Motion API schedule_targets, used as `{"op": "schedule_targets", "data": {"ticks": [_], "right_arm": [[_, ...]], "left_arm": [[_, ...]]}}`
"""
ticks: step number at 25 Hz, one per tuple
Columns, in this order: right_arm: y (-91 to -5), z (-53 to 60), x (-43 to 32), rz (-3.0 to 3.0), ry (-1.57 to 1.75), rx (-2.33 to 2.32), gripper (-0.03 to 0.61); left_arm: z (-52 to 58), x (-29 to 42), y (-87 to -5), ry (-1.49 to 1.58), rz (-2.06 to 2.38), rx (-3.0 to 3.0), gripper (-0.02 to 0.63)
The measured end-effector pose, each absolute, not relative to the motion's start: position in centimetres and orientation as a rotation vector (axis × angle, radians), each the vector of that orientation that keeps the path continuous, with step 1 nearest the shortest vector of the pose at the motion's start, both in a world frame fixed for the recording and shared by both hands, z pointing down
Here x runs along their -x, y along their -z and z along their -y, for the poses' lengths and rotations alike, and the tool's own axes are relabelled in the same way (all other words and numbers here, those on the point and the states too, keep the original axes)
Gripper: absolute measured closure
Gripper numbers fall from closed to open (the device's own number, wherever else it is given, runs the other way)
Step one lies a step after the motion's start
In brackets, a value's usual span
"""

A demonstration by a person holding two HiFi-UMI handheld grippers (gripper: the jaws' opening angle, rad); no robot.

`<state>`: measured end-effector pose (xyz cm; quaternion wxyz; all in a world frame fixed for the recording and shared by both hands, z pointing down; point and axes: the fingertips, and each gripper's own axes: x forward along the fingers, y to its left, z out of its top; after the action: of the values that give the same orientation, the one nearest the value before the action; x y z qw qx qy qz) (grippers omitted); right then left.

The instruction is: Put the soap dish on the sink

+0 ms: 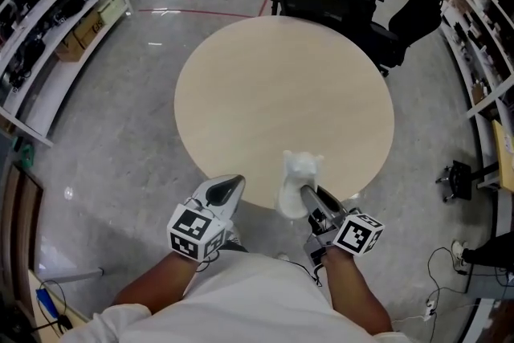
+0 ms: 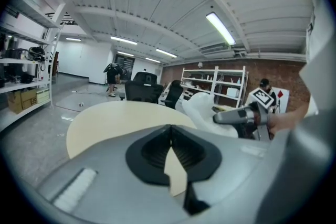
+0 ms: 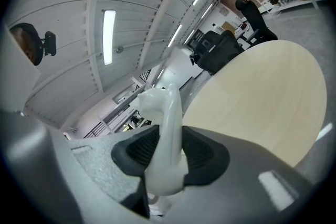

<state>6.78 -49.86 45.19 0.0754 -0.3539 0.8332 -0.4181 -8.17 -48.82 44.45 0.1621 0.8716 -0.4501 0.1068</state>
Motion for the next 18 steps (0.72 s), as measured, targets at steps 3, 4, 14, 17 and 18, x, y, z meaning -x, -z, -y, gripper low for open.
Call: {"op": "schedule_targets", "data": {"ticks": [3, 4, 14, 17, 18], "right_arm": [[-45.5, 50.7, -5.7, -2.469, 1.26, 1.098, 0.44], [-45.7, 51.0, -5.5, -2.454, 1.267, 1.113, 0.44], [-50.2, 54.6, -5.0, -2.339, 1.45, 1.204, 0.44], [-52.8, 56.5, -6.2, -2.302, 1.536, 1.23, 0.442], [-53.8, 57.1, -6.4, -2.293, 1.57, 1.237, 0.442]], "left_arm": [[49.7, 9.3, -45.0, -0.323, 1.246, -2.509, 0.606], [50.0, 9.6, -45.2, -0.33, 1.23, -2.519, 0.606], [51.9, 9.5, -47.5, -0.376, 1.12, -2.545, 0.606], [52.4, 8.7, -49.0, -0.388, 1.13, -2.501, 0.606], [52.5, 8.6, -49.4, -0.39, 1.142, -2.484, 0.606]]}}
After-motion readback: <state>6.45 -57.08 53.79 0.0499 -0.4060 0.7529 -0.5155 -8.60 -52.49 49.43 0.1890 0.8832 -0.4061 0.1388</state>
